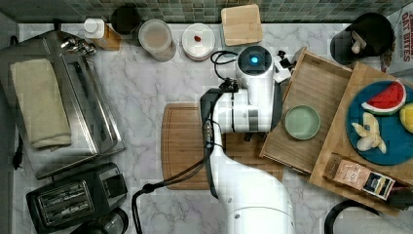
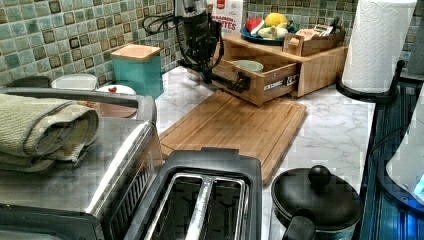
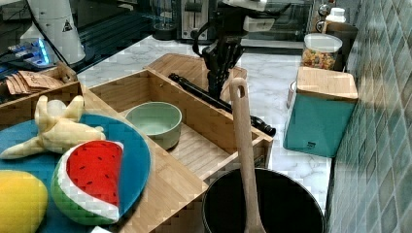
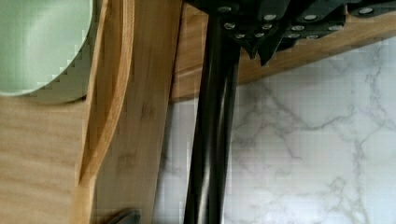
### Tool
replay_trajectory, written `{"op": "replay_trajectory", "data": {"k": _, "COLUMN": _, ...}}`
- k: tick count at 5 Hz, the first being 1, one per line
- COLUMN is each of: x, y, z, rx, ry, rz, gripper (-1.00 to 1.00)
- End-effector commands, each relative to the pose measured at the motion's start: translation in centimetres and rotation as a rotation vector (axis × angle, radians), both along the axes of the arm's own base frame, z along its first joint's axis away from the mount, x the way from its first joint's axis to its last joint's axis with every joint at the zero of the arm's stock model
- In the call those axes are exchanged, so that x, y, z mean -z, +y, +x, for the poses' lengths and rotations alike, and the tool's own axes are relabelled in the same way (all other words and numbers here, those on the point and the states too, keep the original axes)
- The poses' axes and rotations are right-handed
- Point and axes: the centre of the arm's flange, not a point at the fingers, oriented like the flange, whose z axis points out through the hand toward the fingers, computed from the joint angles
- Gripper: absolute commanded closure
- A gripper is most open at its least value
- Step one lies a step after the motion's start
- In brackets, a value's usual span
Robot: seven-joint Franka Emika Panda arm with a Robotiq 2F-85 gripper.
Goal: Close the drawer.
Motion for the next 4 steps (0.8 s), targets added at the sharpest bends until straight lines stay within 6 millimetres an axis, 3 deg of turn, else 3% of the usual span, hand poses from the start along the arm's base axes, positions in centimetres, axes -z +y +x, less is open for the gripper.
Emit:
{"op": "replay_trajectory", "data": {"k": 1, "x": -2.9, "y": -18.1, "z": -7.8, "rx": 0.073, "ry": -0.079, "rz": -0.038, "gripper": 1.00}}
{"op": "replay_trajectory", "data": {"k": 3, "x": -2.6, "y": -23.0, "z": -10.2, "rx": 0.105, "ry": -0.036, "rz": -0.079, "gripper": 1.00}}
{"op": "replay_trajectory", "data": {"k": 4, "x": -1.2, "y": -26.4, "z": -11.7, "rx": 0.095, "ry": -0.032, "rz": -0.120, "gripper": 1.00}}
